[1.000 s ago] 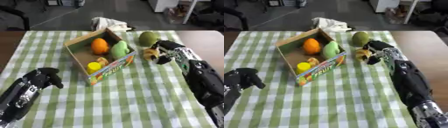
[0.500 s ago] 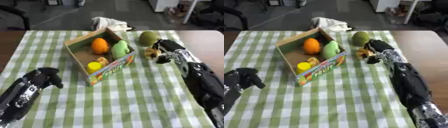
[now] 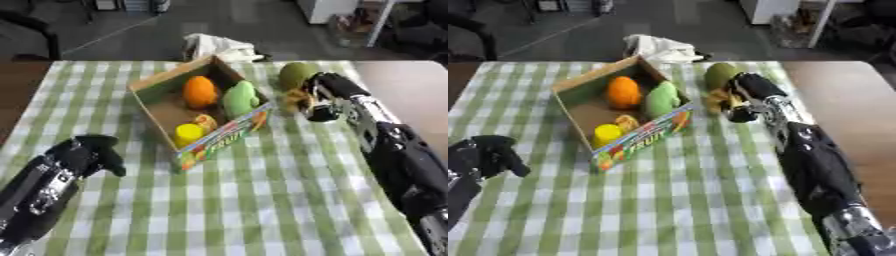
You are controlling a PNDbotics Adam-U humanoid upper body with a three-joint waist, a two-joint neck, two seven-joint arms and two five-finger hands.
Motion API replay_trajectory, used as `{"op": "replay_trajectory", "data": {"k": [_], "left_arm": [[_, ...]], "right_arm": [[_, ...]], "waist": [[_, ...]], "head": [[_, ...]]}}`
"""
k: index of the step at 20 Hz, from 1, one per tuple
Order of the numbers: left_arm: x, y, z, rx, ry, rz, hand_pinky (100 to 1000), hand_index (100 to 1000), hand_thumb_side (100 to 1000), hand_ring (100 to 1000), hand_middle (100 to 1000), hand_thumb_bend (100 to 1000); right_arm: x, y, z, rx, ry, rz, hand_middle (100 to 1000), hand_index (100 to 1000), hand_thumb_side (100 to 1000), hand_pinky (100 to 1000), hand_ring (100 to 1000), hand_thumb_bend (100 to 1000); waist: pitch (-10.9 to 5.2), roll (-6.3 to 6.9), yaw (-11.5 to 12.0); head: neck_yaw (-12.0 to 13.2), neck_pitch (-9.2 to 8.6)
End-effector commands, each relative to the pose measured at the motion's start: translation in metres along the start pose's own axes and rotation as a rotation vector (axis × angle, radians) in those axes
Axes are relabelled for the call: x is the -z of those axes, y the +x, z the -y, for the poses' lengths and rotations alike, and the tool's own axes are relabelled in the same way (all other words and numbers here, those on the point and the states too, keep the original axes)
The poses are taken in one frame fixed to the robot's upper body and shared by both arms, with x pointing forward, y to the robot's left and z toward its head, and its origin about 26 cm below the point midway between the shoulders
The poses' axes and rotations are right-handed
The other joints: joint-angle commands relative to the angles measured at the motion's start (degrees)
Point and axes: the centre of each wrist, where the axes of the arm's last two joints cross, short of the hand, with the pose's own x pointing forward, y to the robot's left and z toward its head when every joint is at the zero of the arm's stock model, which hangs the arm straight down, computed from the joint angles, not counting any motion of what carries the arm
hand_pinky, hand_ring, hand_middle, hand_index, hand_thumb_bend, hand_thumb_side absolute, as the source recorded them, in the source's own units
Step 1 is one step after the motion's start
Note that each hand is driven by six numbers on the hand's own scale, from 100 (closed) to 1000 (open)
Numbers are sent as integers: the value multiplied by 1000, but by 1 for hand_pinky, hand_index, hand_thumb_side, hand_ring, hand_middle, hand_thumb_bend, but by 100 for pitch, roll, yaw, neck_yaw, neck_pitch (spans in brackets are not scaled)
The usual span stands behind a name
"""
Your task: Pick up objects on the table and place them in the box.
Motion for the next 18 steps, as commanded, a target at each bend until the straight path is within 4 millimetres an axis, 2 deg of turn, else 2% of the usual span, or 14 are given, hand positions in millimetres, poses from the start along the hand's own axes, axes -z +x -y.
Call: {"op": "replay_trajectory", "data": {"k": [1,2,3,4,7,13,15,16,18], "left_arm": [[1,7,-3,15,-3,18,670,780,743,571,558,100],[1,7,-3,14,-3,19,670,779,743,571,558,100],[1,7,-3,13,-4,19,670,780,743,571,558,100],[1,7,-3,13,-6,20,670,780,742,571,558,100],[2,7,-3,11,-10,22,670,779,742,572,558,100],[3,7,-1,6,-23,27,670,780,745,572,558,100],[4,7,0,5,-25,27,670,780,746,572,558,100],[4,7,0,5,-25,27,670,779,752,572,557,100],[4,7,0,5,-25,26,670,779,748,572,557,100]], "right_arm": [[9,10,39,1,-98,77,139,268,198,687,481,100],[11,14,44,7,-109,98,139,268,199,688,480,100],[13,20,49,12,-119,120,139,268,254,688,480,100],[16,26,53,17,-124,142,139,268,200,689,480,100],[26,44,60,21,-118,202,141,270,199,693,484,100],[44,86,52,13,-54,327,178,313,198,708,508,100],[48,98,45,-3,-23,358,259,407,199,722,534,100],[50,103,42,-12,-11,371,339,496,200,733,557,100],[52,112,36,-39,6,390,424,594,203,744,582,100]], "waist": [[-90,7,12],[-92,8,16],[-93,10,21],[-95,12,29],[-96,18,54],[-79,48,109],[-71,53,127],[-69,55,133],[-66,54,144]], "head": [[-19,-35],[-24,-35],[-29,-34],[-37,-32],[-62,-37],[-143,-47],[-169,-44],[-176,-41],[-188,-42]]}}
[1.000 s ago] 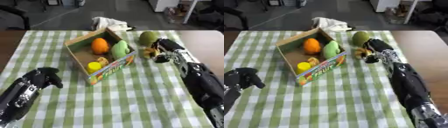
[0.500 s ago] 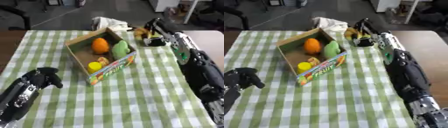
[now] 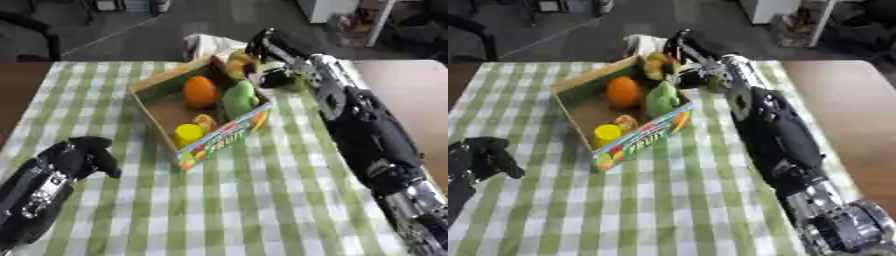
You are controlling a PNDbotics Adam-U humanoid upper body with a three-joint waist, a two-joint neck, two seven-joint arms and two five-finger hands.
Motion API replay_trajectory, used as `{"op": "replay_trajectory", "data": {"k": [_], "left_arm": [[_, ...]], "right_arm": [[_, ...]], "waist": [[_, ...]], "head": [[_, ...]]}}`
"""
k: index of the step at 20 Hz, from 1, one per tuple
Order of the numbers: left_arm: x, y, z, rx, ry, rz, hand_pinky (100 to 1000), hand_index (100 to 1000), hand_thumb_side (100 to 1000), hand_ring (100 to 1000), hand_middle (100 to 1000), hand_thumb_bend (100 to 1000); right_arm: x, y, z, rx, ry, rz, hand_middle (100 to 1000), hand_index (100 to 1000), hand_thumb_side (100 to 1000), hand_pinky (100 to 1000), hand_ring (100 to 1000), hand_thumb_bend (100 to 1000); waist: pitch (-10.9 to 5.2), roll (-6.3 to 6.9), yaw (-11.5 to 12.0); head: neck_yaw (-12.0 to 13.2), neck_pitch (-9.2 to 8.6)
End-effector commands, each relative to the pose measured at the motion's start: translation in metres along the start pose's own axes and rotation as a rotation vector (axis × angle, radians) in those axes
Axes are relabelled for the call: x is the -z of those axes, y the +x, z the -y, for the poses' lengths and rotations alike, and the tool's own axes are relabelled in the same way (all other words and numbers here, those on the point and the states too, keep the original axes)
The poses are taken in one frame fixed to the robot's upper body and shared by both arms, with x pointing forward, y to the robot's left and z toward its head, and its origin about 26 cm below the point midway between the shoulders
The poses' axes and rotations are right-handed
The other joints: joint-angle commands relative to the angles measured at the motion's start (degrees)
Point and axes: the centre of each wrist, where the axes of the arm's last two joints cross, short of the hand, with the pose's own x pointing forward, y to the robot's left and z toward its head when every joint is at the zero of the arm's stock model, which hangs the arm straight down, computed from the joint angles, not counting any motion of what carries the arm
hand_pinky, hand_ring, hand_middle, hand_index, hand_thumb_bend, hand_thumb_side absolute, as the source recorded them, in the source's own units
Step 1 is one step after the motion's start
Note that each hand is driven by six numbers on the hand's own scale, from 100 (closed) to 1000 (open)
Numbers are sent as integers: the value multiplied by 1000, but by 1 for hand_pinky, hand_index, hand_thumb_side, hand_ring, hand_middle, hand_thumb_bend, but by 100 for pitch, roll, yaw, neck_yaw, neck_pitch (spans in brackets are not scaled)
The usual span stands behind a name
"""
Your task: Pick up objects on the table and place them in the box.
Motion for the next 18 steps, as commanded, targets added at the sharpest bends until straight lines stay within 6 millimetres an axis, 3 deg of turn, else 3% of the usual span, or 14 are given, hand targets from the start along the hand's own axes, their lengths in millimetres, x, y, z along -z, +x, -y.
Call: {"op": "replay_trajectory", "data": {"k": [1,4,6,10,13,18], "left_arm": [[3,7,-1,15,-11,23,670,779,748,572,558,100],[3,7,-1,13,-12,21,670,779,750,572,558,100],[3,7,-1,13,-11,18,670,779,751,572,558,100],[2,7,-1,13,-10,15,671,780,754,573,558,100],[2,6,-1,13,-12,12,671,780,754,573,558,100],[2,6,-1,15,-10,10,671,780,755,573,558,100]], "right_arm": [[11,12,8,-62,4,42,436,617,204,744,584,100],[15,18,3,-107,10,55,506,730,221,761,622,100],[16,22,7,-181,6,70,584,830,242,787,679,100],[16,26,19,-339,-20,99,708,940,298,817,751,100],[15,24,26,-417,10,101,811,976,318,843,816,100],[9,14,33,-411,79,87,893,987,310,852,847,100]], "waist": [[-72,15,11],[-74,4,20],[-78,-5,25],[-83,-20,27],[-83,-29,20],[-81,-29,4]], "head": [[-38,-44],[-42,-56],[-42,-59],[-43,-64],[-45,-62],[-33,-67]]}}
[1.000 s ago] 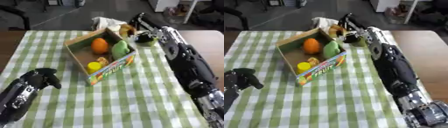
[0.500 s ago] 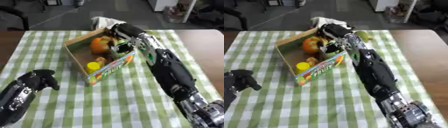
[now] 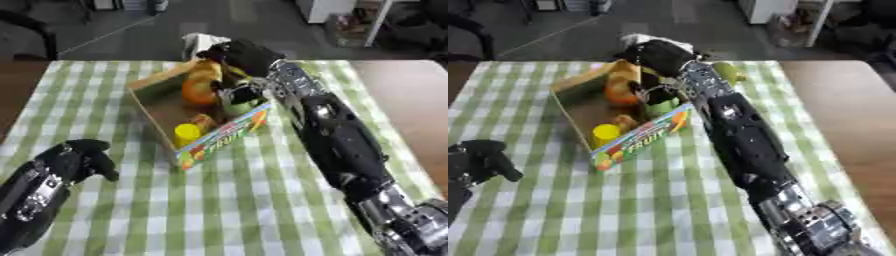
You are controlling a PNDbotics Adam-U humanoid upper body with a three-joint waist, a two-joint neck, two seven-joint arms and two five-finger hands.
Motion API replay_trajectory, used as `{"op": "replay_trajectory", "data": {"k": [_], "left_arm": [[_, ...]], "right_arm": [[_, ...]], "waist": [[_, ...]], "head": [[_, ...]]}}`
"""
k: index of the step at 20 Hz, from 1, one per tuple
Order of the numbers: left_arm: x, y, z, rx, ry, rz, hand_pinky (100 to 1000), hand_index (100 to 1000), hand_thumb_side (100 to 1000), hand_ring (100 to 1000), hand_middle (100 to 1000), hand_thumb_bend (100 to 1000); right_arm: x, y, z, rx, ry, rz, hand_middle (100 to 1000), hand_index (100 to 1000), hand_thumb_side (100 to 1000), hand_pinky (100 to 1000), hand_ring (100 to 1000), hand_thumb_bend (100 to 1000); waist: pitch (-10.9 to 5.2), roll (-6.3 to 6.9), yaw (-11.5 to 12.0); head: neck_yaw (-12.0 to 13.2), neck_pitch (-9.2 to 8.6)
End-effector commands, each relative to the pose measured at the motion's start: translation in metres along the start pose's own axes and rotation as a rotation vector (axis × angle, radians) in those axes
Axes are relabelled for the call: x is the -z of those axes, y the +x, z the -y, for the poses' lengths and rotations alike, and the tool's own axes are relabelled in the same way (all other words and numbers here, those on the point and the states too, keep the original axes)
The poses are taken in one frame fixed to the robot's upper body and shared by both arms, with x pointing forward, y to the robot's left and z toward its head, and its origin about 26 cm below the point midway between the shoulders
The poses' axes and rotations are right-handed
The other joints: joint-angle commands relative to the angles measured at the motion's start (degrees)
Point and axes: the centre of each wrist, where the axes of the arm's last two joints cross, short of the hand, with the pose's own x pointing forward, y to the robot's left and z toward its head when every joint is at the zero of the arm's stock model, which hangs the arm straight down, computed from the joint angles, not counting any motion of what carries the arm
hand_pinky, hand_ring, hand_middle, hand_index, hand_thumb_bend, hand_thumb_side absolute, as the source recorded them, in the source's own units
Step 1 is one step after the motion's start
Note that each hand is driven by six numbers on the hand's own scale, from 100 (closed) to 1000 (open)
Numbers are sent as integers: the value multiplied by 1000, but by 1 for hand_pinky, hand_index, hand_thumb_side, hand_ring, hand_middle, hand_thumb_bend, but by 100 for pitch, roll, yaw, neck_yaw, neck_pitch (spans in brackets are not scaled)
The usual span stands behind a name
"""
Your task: Pick up objects on the table and place them in the box.
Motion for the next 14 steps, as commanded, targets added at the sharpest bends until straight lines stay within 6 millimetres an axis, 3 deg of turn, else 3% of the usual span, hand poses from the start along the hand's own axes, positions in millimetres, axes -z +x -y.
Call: {"op": "replay_trajectory", "data": {"k": [1,5,7,11,14], "left_arm": [[1,6,-1,18,-5,15,671,779,755,573,558,100],[1,6,-1,19,-5,15,671,780,756,573,558,100],[1,6,-1,21,-4,14,671,780,758,573,557,100],[2,6,-1,23,-10,14,672,780,760,574,558,100],[3,7,0,23,-19,18,672,779,763,573,557,100]], "right_arm": [[-8,-18,20,-11,-10,-19,904,989,332,853,851,100],[-18,-33,25,54,-21,-51,926,997,239,868,859,100],[-25,-44,29,98,-55,-97,881,986,208,849,817,100],[-42,-72,25,249,-198,-260,866,977,199,841,798,100],[-56,-90,11,338,-251,-429,873,972,212,831,782,100]], "waist": [[-85,14,-8],[-77,14,-15],[-73,15,-11],[-53,14,6],[-30,18,60]], "head": [[7,-67],[17,-82],[22,-91],[22,-134],[-19,-186]]}}
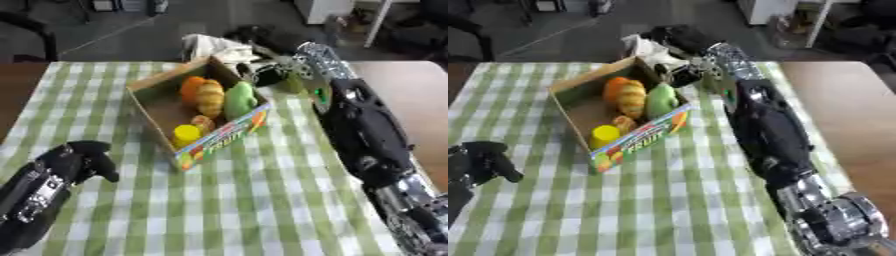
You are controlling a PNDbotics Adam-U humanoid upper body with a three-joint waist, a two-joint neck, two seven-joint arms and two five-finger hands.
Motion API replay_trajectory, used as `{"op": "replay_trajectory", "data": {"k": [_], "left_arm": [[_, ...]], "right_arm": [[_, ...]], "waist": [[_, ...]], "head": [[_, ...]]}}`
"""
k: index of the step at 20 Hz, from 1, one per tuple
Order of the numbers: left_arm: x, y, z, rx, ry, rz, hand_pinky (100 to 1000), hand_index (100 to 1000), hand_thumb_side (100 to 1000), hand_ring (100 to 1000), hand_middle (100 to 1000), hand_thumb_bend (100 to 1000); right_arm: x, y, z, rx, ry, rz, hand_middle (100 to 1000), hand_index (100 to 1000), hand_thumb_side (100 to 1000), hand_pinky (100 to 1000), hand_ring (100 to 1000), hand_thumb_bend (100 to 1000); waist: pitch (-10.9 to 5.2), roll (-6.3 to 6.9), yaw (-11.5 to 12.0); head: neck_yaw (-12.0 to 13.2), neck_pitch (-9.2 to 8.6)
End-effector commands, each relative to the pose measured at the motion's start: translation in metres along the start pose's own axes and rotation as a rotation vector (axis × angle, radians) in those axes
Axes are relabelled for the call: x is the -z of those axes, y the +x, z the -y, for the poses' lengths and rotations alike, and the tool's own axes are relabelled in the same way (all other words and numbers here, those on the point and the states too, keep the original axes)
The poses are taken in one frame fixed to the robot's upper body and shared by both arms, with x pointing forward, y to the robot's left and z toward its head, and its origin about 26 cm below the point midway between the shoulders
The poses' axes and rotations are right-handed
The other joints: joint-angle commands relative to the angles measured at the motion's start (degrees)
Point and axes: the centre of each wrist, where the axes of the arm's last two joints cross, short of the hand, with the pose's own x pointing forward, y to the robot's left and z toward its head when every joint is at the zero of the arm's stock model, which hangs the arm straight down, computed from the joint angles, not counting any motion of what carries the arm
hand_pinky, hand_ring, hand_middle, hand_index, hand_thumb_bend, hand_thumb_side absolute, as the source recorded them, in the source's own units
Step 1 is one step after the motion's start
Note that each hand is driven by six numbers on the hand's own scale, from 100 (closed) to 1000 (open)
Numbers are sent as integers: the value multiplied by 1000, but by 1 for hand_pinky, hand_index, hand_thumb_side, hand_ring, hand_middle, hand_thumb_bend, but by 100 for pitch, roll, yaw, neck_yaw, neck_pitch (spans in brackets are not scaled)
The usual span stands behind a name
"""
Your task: Pick up objects on the table and place them in the box.
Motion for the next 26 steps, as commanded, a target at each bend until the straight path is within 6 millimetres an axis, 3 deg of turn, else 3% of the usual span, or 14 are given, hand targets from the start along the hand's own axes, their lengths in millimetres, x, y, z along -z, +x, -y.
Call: {"op": "replay_trajectory", "data": {"k": [1,8,16,20,26], "left_arm": [[4,7,0,18,-23,23,672,780,765,574,557,100],[11,11,1,23,-65,44,673,780,763,574,557,100],[12,12,0,31,-64,45,673,780,767,575,557,100],[11,12,0,30,-64,43,673,780,767,575,557,100],[11,12,0,29,-63,45,673,780,767,575,557,100]], "right_arm": [[-9,-31,12,65,-108,-180,868,968,226,826,771,100],[-39,-73,-17,145,-208,-534,876,962,225,847,793,100],[-66,-88,-65,96,-54,-772,894,968,204,887,858,100],[-74,-88,-82,153,144,-748,890,969,470,892,867,100],[-75,-87,-85,163,300,-706,858,959,458,890,860,100]], "waist": [[-54,13,46],[60,-49,308],[89,-100,387],[84,-112,387],[84,-108,383]], "head": [[-53,-139],[-277,-361],[-340,-391],[-317,-386],[-316,-393]]}}
